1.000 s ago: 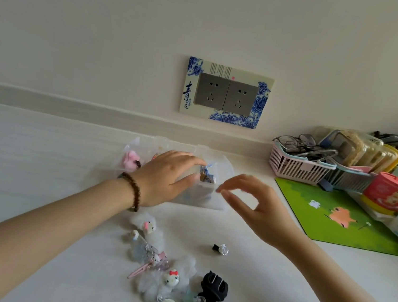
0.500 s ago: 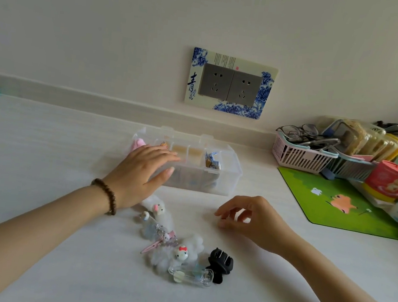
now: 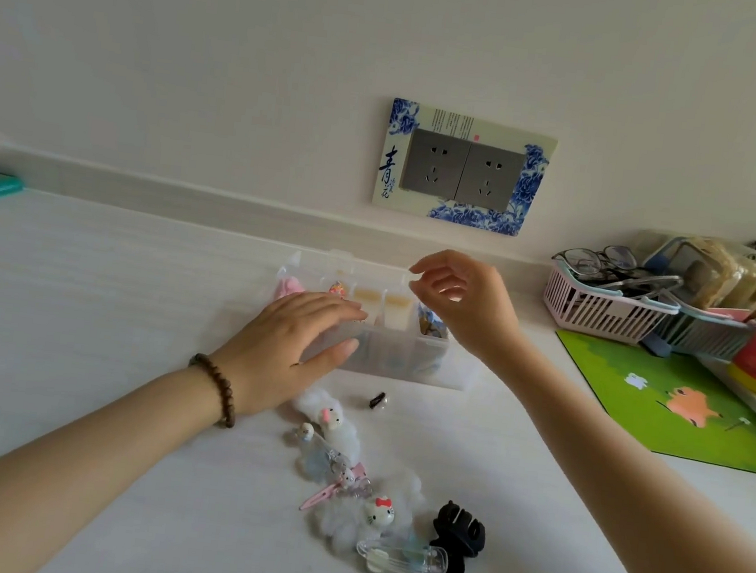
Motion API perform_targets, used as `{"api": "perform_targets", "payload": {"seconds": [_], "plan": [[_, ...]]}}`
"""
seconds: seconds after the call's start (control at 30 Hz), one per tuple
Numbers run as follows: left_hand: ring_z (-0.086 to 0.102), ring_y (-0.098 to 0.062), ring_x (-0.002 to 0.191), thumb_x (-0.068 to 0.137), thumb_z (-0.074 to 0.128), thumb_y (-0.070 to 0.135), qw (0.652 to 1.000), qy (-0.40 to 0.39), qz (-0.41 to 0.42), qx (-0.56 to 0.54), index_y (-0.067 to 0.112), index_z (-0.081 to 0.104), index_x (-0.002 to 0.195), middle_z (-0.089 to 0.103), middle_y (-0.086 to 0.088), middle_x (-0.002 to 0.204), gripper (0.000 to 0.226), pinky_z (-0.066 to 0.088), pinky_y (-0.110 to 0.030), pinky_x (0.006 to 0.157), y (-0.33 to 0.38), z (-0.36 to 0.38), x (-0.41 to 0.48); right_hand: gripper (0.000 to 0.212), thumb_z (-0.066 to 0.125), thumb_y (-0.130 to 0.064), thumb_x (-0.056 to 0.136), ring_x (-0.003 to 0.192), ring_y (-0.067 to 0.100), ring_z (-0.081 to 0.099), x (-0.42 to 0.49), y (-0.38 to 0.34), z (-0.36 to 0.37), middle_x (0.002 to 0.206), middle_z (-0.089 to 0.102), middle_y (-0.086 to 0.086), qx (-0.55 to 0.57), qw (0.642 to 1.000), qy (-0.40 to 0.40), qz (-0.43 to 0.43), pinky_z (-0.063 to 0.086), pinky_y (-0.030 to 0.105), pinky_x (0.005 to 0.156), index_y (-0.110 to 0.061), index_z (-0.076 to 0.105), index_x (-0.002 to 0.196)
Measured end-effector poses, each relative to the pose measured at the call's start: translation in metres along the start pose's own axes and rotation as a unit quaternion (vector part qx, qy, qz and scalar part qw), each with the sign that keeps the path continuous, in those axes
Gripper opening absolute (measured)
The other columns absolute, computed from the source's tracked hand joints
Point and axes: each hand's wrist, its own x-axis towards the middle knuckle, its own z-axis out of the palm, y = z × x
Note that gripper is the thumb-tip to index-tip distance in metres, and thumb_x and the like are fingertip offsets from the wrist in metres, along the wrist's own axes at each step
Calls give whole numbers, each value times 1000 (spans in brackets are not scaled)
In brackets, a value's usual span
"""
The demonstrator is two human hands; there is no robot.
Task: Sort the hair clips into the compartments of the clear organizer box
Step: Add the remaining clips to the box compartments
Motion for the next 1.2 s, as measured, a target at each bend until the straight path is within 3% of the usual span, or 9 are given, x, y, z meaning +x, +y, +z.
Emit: {"api": "perform_targets", "payload": {"seconds": [0.1, 0.3, 0.53, 0.67, 0.73, 0.83, 1.0, 1.13, 1.2], "plan": [[39, -5, 127, 86, 28, 60, 1000, -11, 4, 10, 27, 49, 126, 53, 12, 130, 56, 24, -32, 109, 2, -1, 0, 8, 69, -11, 81, 74, 17, 67, -16, -6, -9, 82, 69, 1, 33, 999, -7, 1, 55, 21, 69, -14, 68, 89], [41, -12, 127, 87, 31, 56, 1000, -21, -2, 7, 27, 51, 125, 55, 8, 129, 51, 25, -47, 109, 0, -1, 0, 24, 72, -24, 79, 88, 9, 67, -58, -1, 0, 100, 71, -8, -8, 964, -264, 31, 54, 21, 81, -19, 70, 102], [39, -9, 129, 85, 30, 60, 999, -39, -15, 33, 27, 49, 127, 52, 7, 134, 57, 19, -40, 114, -5, -11, -4, 31, 68, -20, 83, 75, 1, 49, -62, 0, 30, 103, 53, -8, -51, 948, -315, -17, 39, 6, 68, -24, 66, 114], [50, -11, 117, 84, 44, 56, 1000, 1, 4, -1, 23, 56, 121, 54, 6, 131, 51, 27, -25, 110, 2, -20, -12, 17, 69, -23, 83, 73, 15, 56, -64, 7, 31, 88, 55, -7, -72, 960, -268, -34, 40, 11, 62, -18, 72, 99], [56, -14, 104, 80, 55, 50, 1000, 11, 8, -27, 26, 63, 110, 61, 8, 119, 39, 34, -18, 102, 8, -28, -13, 16, 67, -23, 84, 68, 6, 53, -67, 11, 28, 83, 54, -13, -95, 961, -252, -56, 39, 10, 61, -17, 72, 98], [59, -16, 95, 74, 60, 55, 996, -18, -24, -82, 33, 66, 97, 65, 12, 102, 33, 41, -25, 95, 12, -37, -12, 14, 65, -22, 85, 67, -1, 50, -66, 5, 23, 81, 54, -17, -100, 967, -210, -101, 37, 8, 60, -17, 72, 96], [60, -10, 93, 66, 61, 64, 995, -35, -53, -78, 38, 66, 97, 62, 22, 98, 41, 48, -33, 88, 5, -40, -15, 14, 65, -27, 84, 68, 6, 52, -25, -7, -1, 84, 63, -6, -89, 993, 9, -81, 36, 9, 58, -21, 73, 94], [59, -2, 85, 59, 68, 64, 981, -99, -104, -134, 38, 69, 87, 66, 24, 92, 38, 48, -27, 83, 8, -46, -15, 15, 64, -28, 85, 80, 11, 52, -14, 6, 2, 94, 58, -6, -153, 988, -38, 4, 39, 21, 66, -24, 71, 98], [59, 1, 80, 56, 71, 59, 975, -121, -115, -147, 36, 70, 84, 66, 27, 90, 36, 48, -22, 80, 9, -48, -15, 14, 65, -27, 84, 78, 9, 54, -24, 0, 5, 94, 61, -7, -128, 992, -18, -15, 40, 16, 64, -24, 70, 96]]}}
